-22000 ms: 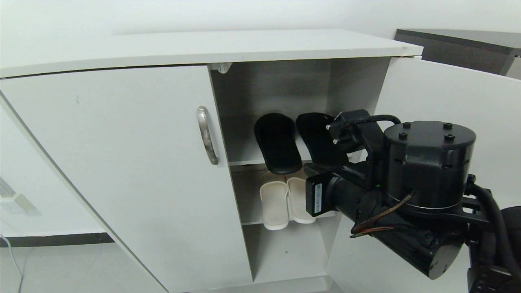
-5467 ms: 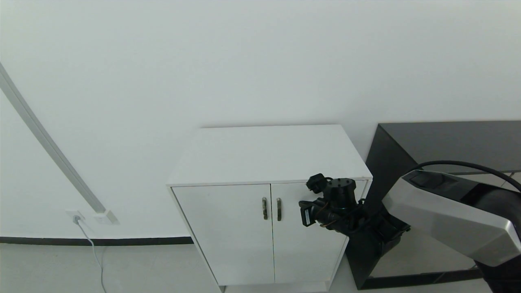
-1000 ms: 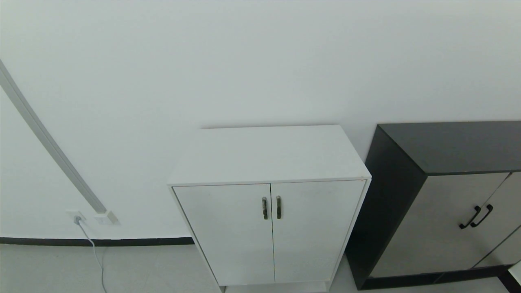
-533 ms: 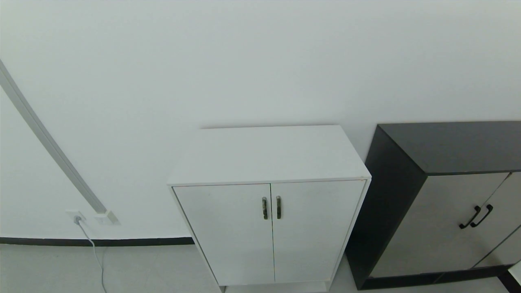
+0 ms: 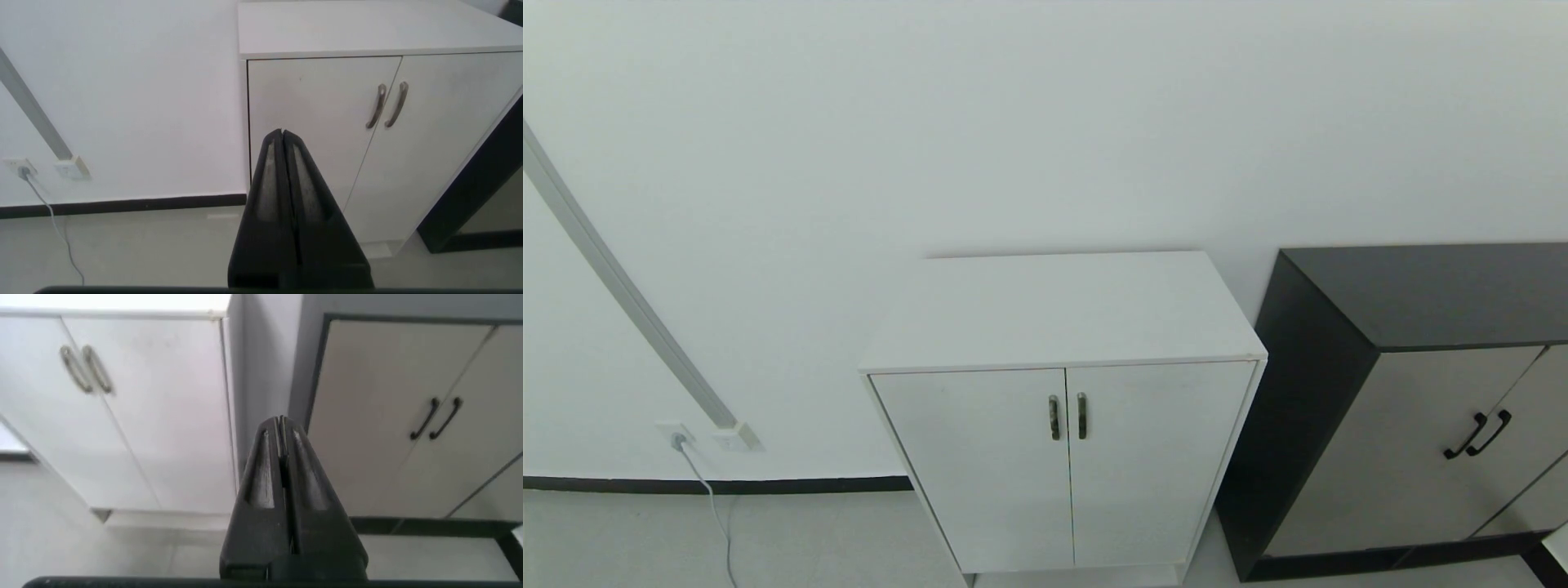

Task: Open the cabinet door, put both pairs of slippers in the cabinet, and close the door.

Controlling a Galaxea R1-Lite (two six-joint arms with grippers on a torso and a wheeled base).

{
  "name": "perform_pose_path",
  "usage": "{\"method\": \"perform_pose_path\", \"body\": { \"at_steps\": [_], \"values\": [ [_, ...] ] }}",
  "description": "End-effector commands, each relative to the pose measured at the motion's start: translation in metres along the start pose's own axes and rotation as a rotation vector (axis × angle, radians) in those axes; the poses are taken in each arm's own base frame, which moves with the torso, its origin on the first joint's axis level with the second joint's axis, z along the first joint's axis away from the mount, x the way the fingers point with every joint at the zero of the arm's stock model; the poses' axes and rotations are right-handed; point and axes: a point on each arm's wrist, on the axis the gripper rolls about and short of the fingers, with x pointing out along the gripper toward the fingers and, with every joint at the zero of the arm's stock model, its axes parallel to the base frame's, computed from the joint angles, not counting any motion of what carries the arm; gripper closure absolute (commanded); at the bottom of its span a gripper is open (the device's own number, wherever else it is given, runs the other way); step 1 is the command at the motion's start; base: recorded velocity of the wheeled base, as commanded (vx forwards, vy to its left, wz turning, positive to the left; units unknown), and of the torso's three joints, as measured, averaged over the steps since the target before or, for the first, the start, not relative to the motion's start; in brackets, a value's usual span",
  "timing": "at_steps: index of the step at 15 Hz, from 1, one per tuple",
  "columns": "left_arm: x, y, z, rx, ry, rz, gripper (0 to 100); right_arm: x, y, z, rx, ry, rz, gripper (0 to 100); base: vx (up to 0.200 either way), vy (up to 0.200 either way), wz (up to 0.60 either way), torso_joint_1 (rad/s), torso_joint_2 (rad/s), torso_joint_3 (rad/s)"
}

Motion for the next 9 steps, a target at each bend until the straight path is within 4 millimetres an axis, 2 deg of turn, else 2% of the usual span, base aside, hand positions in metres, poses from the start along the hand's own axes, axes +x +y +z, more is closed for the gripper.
{"method": "perform_pose_path", "body": {
  "at_steps": [1, 5, 9],
  "values": [
    [0.0001, 0.0, 0.0, 0.001, 0.001, 0.001, 100, -0.0023, 0.0001, -0.0008, 0.004, -0.03, -0.009, 100, 0.0, 0.0, 0.0, 0.0, 0.0, 0.0],
    [0.0001, 0.0, 0.0, 0.0, 0.001, 0.001, 100, -0.0023, -0.001, -0.0002, 0.096, -0.04, -0.055, 100, 0.0, 0.0, 0.0, 0.0, 0.0, 0.0],
    [0.0001, 0.0, 0.0, 0.001, 0.001, 0.001, 100, -0.0023, -0.0009, -0.0002, 0.087, -0.04, -0.056, 100, 0.0, 0.0, 0.0, 0.0, 0.0, 0.0]
  ]
}}
